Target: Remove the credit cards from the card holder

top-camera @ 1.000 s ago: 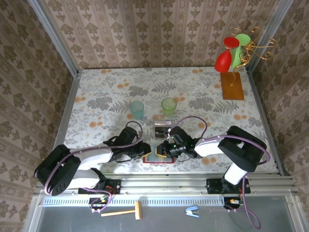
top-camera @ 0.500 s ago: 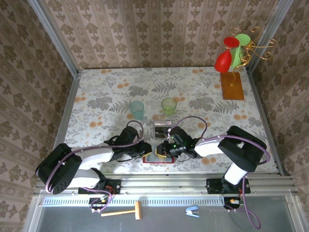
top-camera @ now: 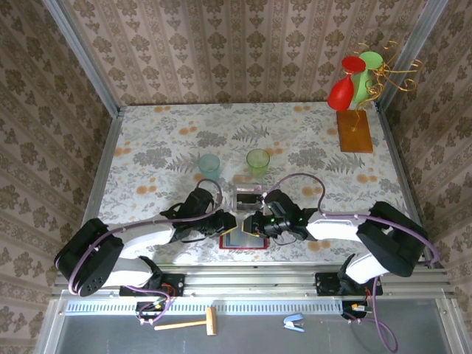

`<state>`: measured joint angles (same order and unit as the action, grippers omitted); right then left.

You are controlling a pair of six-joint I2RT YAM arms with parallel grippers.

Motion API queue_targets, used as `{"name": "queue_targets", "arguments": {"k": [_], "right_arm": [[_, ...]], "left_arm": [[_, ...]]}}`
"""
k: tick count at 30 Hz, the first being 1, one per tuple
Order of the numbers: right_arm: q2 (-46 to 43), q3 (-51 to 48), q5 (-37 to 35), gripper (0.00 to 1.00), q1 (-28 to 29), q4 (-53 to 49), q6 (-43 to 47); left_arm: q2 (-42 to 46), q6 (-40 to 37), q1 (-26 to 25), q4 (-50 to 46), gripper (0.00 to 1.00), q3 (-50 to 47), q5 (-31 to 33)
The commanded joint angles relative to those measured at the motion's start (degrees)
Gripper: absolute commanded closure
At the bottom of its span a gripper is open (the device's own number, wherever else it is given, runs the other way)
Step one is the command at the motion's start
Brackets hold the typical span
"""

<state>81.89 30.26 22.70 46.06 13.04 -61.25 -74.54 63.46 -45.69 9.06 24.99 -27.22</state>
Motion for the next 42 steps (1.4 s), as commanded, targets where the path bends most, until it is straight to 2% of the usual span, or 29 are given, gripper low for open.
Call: {"name": "queue_targets", "arguments": {"k": [1,8,21,33,42], "right_arm": [[-5.20,-0.05,-3.15,0.76,-1.21,-6.94,2.51],[-13.19,-2.53,-4.24,0.75,-4.56,-12.10,4.02],[-22.39,-6.41,-4.23,0.73,-8.33,-16.41,5.08],[-25.11,-7.67,-3.71,0.71,-9.54,-17.68,5.36],[-23.06,-7.60,-2.59,0.70,-9.59,-15.42,4.32]], "left_arm": [[-0.85,0.17,-0.74,-0.97,0.73,2.19,-0.90],[-3.50,-0.21,-2.26,-1.28,0.62,4.77,-1.21],[-12.08,1.00,-6.31,2.42,0.59,9.75,-1.67],[-14.90,1.03,-7.75,3.29,0.48,12.35,-1.83],[-13.29,0.70,-7.19,3.05,0.48,11.23,-1.72]]}}
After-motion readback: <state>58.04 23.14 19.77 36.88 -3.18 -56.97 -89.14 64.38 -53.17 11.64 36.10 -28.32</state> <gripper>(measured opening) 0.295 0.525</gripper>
